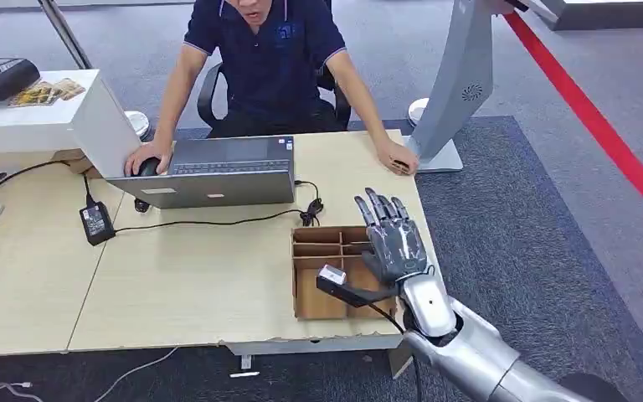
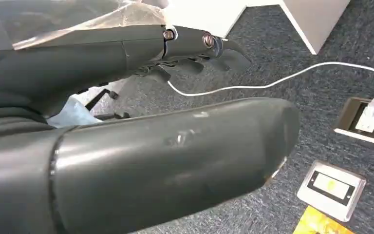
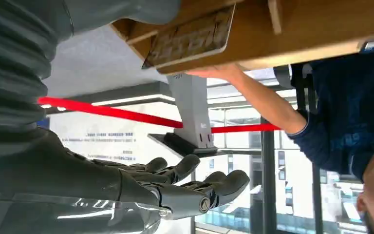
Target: Pass the card to the sensor for recognition and then transmit it.
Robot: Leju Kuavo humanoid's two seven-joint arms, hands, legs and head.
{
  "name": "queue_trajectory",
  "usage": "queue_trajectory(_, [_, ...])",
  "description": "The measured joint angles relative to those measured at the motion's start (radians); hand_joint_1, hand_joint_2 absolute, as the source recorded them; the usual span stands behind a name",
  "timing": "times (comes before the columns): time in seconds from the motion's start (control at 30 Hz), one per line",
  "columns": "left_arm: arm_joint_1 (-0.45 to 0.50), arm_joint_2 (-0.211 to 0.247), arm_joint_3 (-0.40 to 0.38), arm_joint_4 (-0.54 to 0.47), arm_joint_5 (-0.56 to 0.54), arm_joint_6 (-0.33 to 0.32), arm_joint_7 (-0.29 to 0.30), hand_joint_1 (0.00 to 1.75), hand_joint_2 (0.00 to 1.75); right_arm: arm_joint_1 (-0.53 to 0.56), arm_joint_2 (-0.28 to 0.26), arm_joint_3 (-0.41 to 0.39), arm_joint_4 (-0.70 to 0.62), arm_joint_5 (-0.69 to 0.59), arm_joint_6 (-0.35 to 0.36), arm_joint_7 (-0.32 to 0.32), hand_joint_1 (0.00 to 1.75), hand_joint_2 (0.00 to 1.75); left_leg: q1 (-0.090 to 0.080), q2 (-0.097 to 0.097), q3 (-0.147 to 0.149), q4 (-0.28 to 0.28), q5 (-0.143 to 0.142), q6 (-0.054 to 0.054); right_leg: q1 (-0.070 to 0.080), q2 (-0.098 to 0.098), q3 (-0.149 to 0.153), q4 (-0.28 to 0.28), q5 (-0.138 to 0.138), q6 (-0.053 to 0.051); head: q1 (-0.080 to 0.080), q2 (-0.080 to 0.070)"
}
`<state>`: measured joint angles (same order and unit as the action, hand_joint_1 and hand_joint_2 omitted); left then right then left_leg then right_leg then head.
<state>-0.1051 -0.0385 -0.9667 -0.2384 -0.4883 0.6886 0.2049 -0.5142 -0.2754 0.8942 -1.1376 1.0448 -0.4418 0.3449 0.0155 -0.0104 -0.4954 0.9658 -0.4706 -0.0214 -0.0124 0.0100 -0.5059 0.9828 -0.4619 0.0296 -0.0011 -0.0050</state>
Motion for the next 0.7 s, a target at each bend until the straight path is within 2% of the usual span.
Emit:
queue_trajectory(0.3, [0.000,0.000,0.000,0.000,0.000,0.003,0.003,0.00,0.00,0.013,-0.001,-0.031,0.003,-0.026,-0.039,0.011,0.16,1.75,0.000,0.000,0.000,0.000,0.000,0.000,0.000,0.000,0.000,0.000,0.000,0.000,0.000,0.000])
queue_trajectory(0.7, [0.000,0.000,0.000,0.000,0.000,0.003,0.004,0.00,0.00,0.024,-0.001,-0.042,0.008,-0.030,-0.042,0.011,0.21,1.75,0.000,0.000,0.000,0.000,0.000,0.000,0.000,0.000,0.000,0.000,0.000,0.000,0.000,0.000])
